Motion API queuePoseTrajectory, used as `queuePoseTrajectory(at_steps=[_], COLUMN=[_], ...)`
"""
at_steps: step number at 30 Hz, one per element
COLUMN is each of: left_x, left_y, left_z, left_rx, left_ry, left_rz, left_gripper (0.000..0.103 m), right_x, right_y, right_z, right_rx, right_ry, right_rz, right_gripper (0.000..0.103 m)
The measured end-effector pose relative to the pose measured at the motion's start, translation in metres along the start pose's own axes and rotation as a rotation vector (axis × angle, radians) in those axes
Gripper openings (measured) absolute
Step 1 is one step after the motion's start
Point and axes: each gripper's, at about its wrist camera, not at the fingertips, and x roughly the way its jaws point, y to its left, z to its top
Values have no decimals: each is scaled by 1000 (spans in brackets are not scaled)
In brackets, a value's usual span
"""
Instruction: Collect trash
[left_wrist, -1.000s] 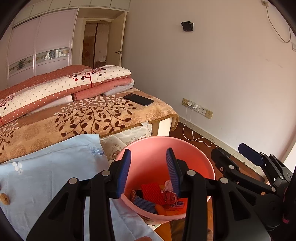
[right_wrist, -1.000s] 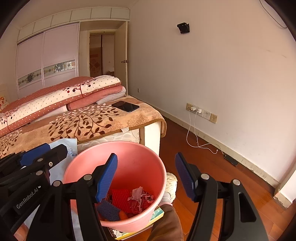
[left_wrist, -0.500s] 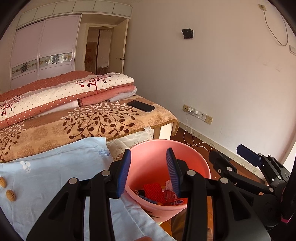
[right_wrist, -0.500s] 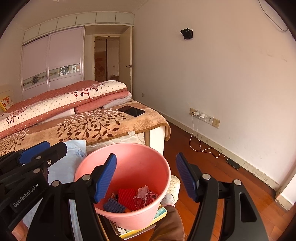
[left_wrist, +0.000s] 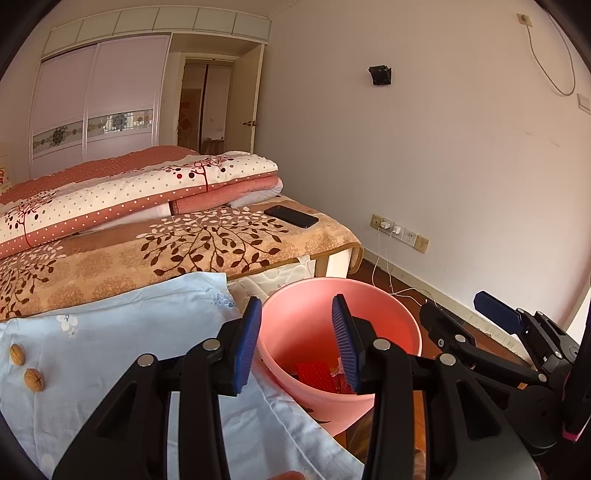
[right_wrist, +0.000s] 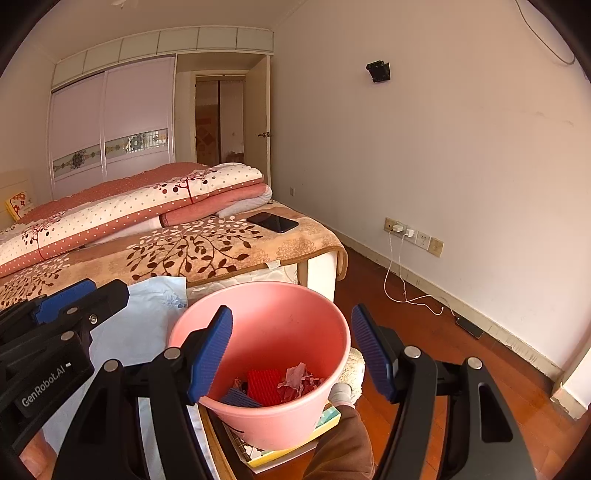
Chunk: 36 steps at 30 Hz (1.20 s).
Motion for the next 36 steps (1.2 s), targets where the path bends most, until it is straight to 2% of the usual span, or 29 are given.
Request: queuePoseTrajectory(at_steps=[36], left_x=[0], left_y=[8], left_z=[-9], left_rx=[-14], left_ry=[35], left_rz=[9], left_gripper=[40], right_x=[6], right_y=[9], right_z=[-3], right_rx=[-25], right_ry=[15], right_rz=[3], right_gripper=[66])
